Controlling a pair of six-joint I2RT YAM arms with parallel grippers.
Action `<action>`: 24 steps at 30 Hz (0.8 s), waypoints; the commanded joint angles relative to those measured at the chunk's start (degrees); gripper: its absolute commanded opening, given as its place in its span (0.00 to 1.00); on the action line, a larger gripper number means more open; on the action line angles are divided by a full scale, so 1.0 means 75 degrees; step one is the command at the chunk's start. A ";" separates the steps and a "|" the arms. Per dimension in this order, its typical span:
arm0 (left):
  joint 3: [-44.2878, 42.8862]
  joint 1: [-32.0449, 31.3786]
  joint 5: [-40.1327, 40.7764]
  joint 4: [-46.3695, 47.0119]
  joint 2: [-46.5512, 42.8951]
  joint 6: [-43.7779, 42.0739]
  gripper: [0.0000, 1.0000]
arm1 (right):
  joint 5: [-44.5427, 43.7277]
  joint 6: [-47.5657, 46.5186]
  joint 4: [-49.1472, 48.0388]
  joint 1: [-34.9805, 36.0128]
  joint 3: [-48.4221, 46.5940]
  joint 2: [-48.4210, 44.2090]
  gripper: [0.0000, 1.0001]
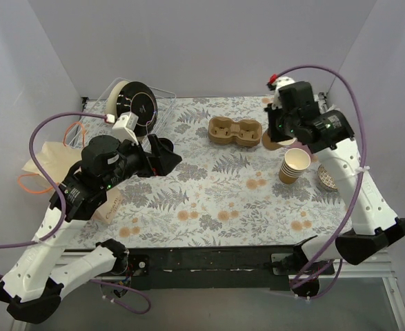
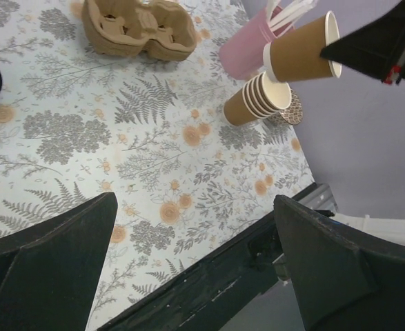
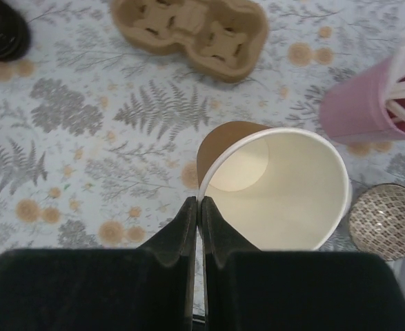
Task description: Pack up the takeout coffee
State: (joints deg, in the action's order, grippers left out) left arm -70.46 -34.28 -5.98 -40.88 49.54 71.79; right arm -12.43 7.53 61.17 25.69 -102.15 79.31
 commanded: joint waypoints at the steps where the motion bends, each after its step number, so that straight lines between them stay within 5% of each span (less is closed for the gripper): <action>1: -0.0449 0.0024 0.0924 -0.0466 0.0027 -0.0337 0.98 | -0.0252 0.0928 -0.0444 0.1470 0.0982 -0.0297 0.01; 11: -0.0509 0.0024 0.2343 -0.0702 0.0368 -0.0689 0.98 | -0.1776 0.2394 -0.2634 0.4400 0.4090 -0.0450 0.01; 24: -0.0250 0.0024 0.2133 -0.0619 0.0133 -0.0912 0.98 | -0.2399 0.2102 -0.3351 0.4918 0.4326 0.1062 0.02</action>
State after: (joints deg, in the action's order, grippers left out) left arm -72.60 -34.28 9.80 -45.93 52.29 66.00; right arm -28.64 23.75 39.07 62.33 -69.21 85.84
